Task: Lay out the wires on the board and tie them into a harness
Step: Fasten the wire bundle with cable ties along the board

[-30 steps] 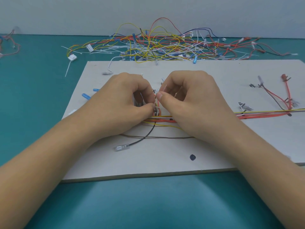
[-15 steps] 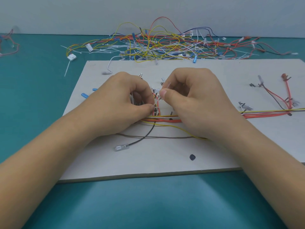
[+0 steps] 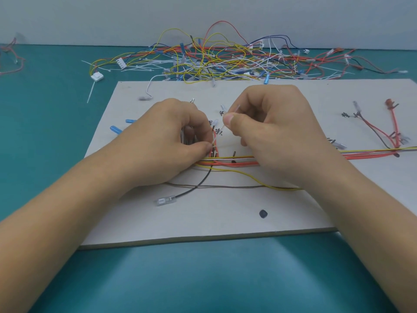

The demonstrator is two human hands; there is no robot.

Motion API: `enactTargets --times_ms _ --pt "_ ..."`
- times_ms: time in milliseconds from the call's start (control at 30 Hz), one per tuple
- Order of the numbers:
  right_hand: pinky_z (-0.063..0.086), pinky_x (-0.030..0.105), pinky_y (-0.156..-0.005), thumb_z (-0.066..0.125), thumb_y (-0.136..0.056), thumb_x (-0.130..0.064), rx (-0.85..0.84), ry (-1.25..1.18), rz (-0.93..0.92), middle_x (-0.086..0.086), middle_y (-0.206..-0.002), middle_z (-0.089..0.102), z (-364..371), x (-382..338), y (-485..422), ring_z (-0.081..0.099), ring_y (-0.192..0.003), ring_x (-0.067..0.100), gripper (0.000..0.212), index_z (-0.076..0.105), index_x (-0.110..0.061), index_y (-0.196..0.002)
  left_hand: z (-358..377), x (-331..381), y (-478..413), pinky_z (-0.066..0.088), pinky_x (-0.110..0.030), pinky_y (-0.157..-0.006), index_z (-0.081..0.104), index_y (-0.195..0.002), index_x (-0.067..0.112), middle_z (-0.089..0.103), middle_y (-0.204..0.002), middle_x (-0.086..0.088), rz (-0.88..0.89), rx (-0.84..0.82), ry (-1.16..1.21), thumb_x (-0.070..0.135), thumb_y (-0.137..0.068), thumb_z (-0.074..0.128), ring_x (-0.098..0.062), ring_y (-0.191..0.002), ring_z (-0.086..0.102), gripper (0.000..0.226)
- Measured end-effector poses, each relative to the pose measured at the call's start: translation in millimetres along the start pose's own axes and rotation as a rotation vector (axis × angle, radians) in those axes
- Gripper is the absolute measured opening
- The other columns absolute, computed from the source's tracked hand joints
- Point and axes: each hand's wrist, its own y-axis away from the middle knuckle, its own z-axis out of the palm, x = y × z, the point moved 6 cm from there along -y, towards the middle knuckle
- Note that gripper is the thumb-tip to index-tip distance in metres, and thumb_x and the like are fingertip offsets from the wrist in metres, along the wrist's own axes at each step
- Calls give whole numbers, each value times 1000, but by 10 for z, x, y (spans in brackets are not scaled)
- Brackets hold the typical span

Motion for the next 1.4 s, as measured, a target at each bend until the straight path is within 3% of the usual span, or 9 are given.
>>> enactTargets --times_ms 300,367,600,833,1167,1400 --pt "43 18 -51 70 -89 -17 26 -29 -34 -10 -56 58 32 -32 23 54 -52 4 15 68 -18 -74 16 -36 -28 38 -10 -58 72 -78 29 67 -77 12 -7 -17 8 24 -85 77 0 -70 58 10" --pt "44 19 -52 70 -90 -17 14 -27 -51 -11 -57 58 36 -44 25 55 -53 5 14 68 -17 -76 20 -47 -33 39 -14 -60 71 -80 30 67 -79 11 -12 -18 0 25 -86 77 -3 -73 60 10" --pt "52 31 -57 70 -91 -17 7 -22 -59 -10 -60 59 53 -41 34 53 -54 4 13 69 -17 -77 26 -15 -16 38 -10 -57 70 -81 30 65 -76 15 -9 2 11 28 -87 76 1 -68 58 8" --pt "34 12 -50 70 -90 -15 16 1 -58 -10 -56 57 39 -28 29 49 -51 3 14 69 -17 -76 31 21 -17 42 -23 -65 70 -81 29 66 -80 12 25 -5 -20 28 -87 74 -8 -76 60 8" --pt "34 12 -52 70 -89 -14 41 67 -110 -12 -58 55 19 -98 51 50 -55 3 14 68 -15 -75 14 -6 -23 41 -10 -53 74 -73 27 69 -66 13 -30 24 28 23 -84 78 -1 -57 58 13" --pt "34 11 -52 70 -89 -14 65 71 -133 -14 -56 54 9 -103 52 50 -54 2 16 66 -17 -73 15 -13 -12 44 -12 -56 73 -70 29 69 -68 18 -62 32 17 25 -84 78 -2 -62 61 15"
